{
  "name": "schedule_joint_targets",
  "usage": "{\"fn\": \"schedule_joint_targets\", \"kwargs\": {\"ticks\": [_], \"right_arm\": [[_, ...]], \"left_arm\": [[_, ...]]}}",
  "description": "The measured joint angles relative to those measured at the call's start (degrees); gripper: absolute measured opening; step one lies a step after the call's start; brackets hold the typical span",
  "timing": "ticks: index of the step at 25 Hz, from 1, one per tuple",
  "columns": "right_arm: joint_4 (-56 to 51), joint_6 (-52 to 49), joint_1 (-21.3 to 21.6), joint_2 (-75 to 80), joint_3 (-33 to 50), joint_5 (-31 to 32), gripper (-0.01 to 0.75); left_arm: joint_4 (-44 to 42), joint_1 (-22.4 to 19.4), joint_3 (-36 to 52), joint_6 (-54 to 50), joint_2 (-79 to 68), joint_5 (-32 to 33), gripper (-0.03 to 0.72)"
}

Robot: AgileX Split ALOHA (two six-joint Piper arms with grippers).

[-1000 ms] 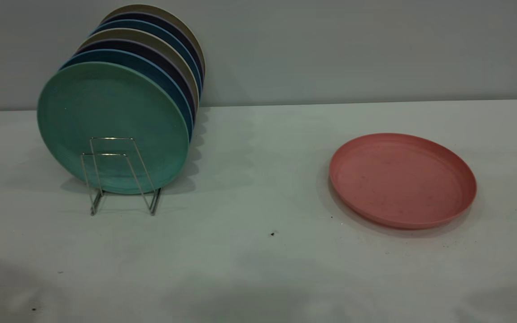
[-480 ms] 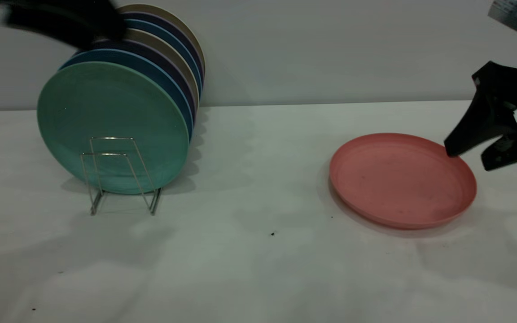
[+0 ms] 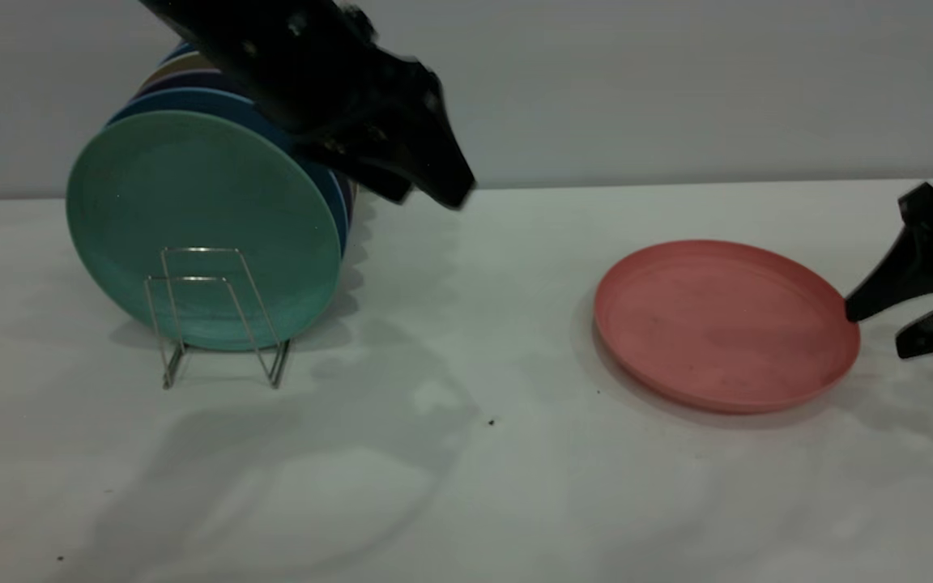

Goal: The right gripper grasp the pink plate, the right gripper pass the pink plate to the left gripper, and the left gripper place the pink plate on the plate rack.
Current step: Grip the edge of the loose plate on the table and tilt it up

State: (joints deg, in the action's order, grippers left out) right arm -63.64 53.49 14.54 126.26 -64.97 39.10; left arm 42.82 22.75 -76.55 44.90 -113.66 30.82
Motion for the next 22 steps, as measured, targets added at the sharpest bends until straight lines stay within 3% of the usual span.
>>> {"fn": "schedule_joint_targets", "kwargs": {"ticks": [8, 14, 19, 22], "right_arm": [[-1.21, 0.49, 0.76, 9.69, -8.19, 3.69, 0.519], [-4.96, 2.05, 0.26, 12.01, -9.63, 4.09, 0.488], [-6.55, 4.58, -2.02, 12.49, -10.04, 3.73, 0.400], [-6.67, 6.73, -3.14, 12.61, -10.04, 2.64, 0.241]], "left_arm": [[0.07, 0.91, -0.11, 0.05, -0.32, -2.14, 0.585], [0.23, 0.91, -0.11, 0.05, -0.32, -2.09, 0.585], [0.23, 0.91, -0.11, 0.05, -0.32, -2.64, 0.585], [0.47, 0.91, -0.17, -0.08, -0.32, -2.93, 0.585]]}}
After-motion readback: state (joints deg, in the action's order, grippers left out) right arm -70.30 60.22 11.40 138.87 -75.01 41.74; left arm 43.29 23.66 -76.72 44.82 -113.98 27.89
